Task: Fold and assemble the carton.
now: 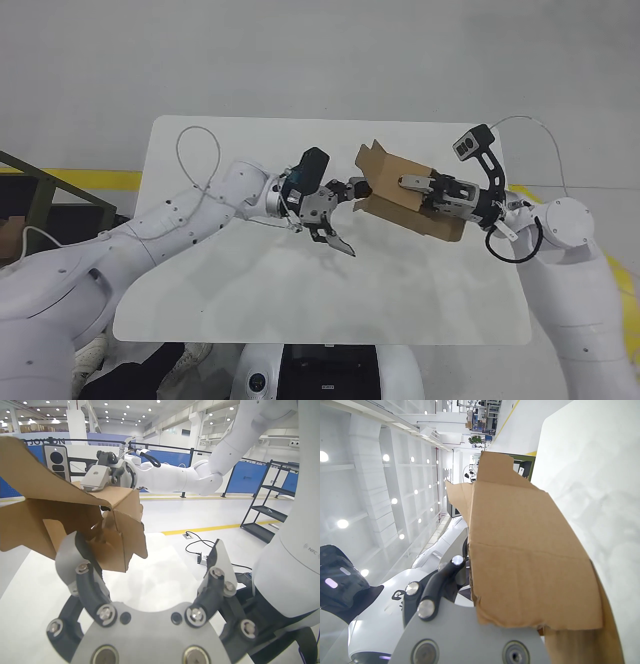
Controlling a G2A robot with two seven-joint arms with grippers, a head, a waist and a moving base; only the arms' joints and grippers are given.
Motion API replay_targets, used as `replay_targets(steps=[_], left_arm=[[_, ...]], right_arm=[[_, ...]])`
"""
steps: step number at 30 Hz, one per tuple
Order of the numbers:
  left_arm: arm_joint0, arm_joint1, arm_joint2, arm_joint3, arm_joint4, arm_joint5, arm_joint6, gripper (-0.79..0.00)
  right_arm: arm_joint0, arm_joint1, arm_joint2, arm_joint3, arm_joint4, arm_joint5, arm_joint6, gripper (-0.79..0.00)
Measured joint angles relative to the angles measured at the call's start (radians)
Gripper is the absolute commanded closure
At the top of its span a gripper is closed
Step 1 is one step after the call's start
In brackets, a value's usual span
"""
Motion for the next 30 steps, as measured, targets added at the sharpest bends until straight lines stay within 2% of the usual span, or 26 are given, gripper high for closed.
replay_targets(steps=[30], left_arm=[[0.003, 0.001, 0.000, 0.006, -0.112, 0.000, -0.007, -0.785]], right_arm=[[0.014, 0.006, -0.032, 0.012, 0.029, -0.020, 0.043, 0.000]])
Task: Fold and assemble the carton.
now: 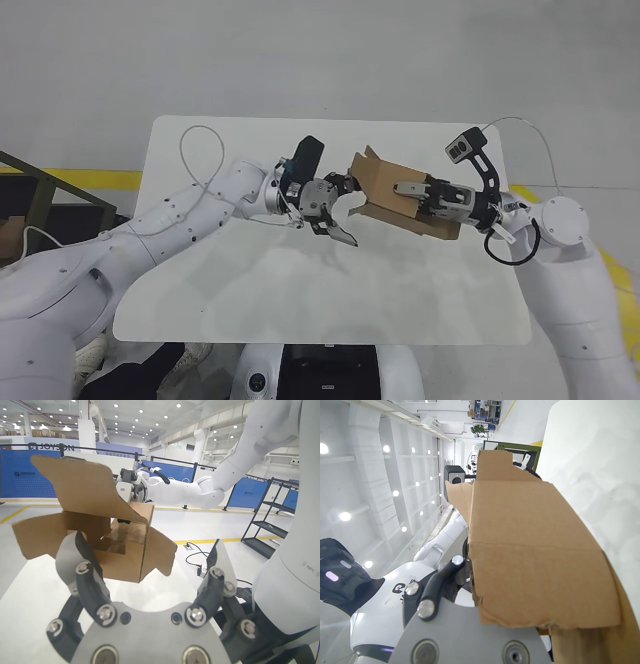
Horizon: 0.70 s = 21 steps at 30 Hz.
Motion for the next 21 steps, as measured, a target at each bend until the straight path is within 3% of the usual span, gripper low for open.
replay_targets(steps=[8, 10, 13, 15, 21], left_arm=[[0.009, 0.002, 0.000, -0.005, -0.047, 0.000, 0.000, -0.785], [0.009, 0.003, 0.000, -0.008, -0.055, 0.000, -0.006, -0.653], [0.009, 0.003, 0.000, -0.011, -0.066, 0.000, -0.014, -0.539], [0.008, 0.004, 0.000, -0.012, -0.072, 0.000, -0.019, -0.400], [0.008, 0.003, 0.000, -0.010, -0.095, 0.000, -0.030, -0.317]], right_arm=[[0.000, 0.001, -0.005, -0.003, 0.009, -0.007, 0.006, 0.000], [0.000, 0.002, -0.006, -0.004, 0.010, -0.008, 0.007, 0.000], [-0.001, 0.002, -0.007, -0.005, 0.010, -0.010, 0.006, 0.000], [-0.001, 0.003, -0.007, -0.006, 0.011, -0.011, 0.006, 0.000], [-0.003, 0.005, -0.005, -0.007, 0.014, -0.015, 0.011, 0.000]])
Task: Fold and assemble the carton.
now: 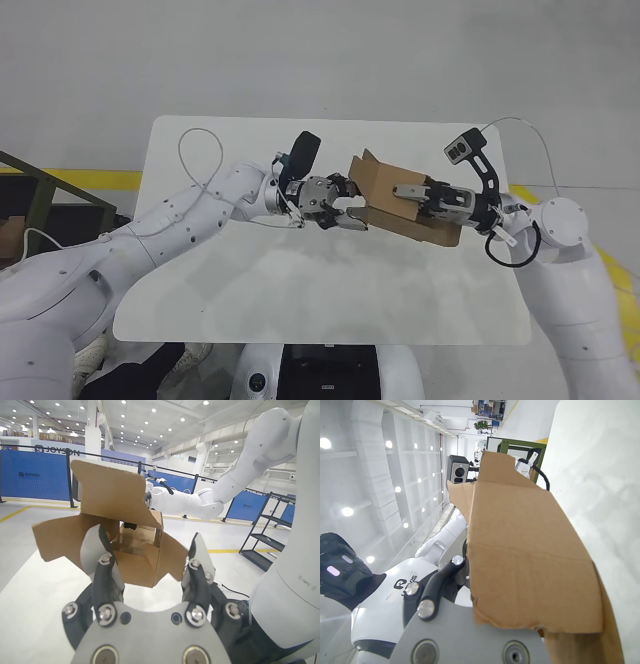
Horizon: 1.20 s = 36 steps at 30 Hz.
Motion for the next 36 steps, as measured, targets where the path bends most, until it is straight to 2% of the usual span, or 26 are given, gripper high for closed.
replay_targets(steps=[15, 26, 36], left_arm=[[0.010, 0.007, 0.000, 0.001, -0.010, 0.000, 0.013, -0.299], [0.021, 0.018, 0.000, 0.010, -0.041, 0.000, 0.049, -0.243], [0.011, 0.012, 0.000, 0.021, -0.103, 0.000, -0.023, -0.219]], right_arm=[[-0.003, 0.005, 0.009, 0.006, 0.018, -0.008, 0.009, 0.000], [0.001, 0.007, 0.003, 0.003, 0.016, -0.007, 0.012, 0.000], [-0.004, 0.009, 0.002, -0.011, 0.010, -0.010, 0.008, 0.000]])
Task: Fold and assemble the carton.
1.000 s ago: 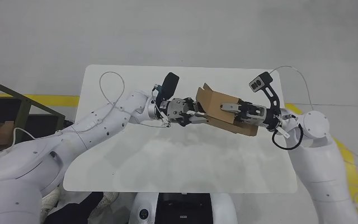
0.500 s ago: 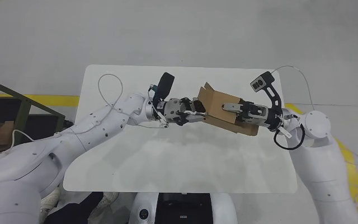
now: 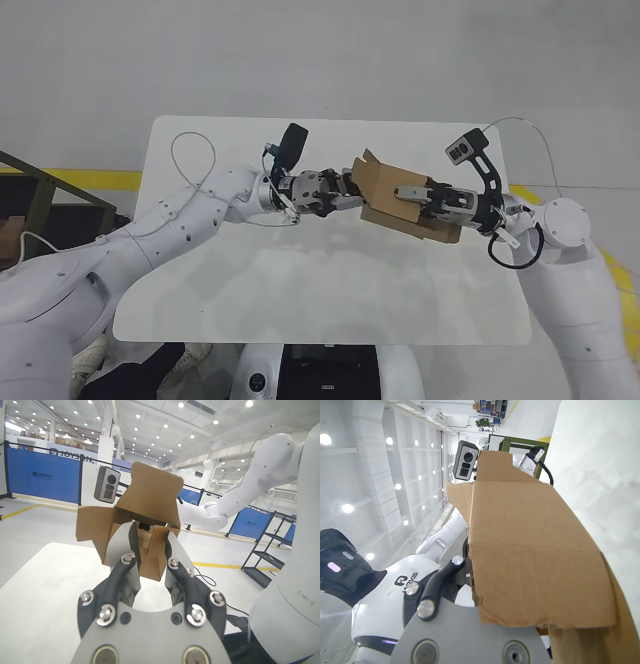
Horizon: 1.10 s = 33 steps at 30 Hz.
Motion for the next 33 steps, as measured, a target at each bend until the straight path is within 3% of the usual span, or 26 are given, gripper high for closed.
replay_targets(steps=[21, 28, 33], left_arm=[[-0.020, -0.027, 0.000, -0.001, -0.058, 0.000, -0.129, -0.126], [-0.024, -0.030, 0.000, -0.001, -0.060, 0.000, -0.133, -0.151], [-0.027, -0.020, 0.000, 0.025, -0.083, 0.000, -0.078, -0.151]], right_arm=[[-0.006, 0.004, -0.002, -0.009, 0.001, -0.004, -0.005, 0.000], [-0.008, 0.006, -0.001, -0.010, 0.005, -0.006, -0.008, 0.000], [-0.008, 0.007, 0.001, -0.006, 0.009, -0.010, -0.008, 0.000]])
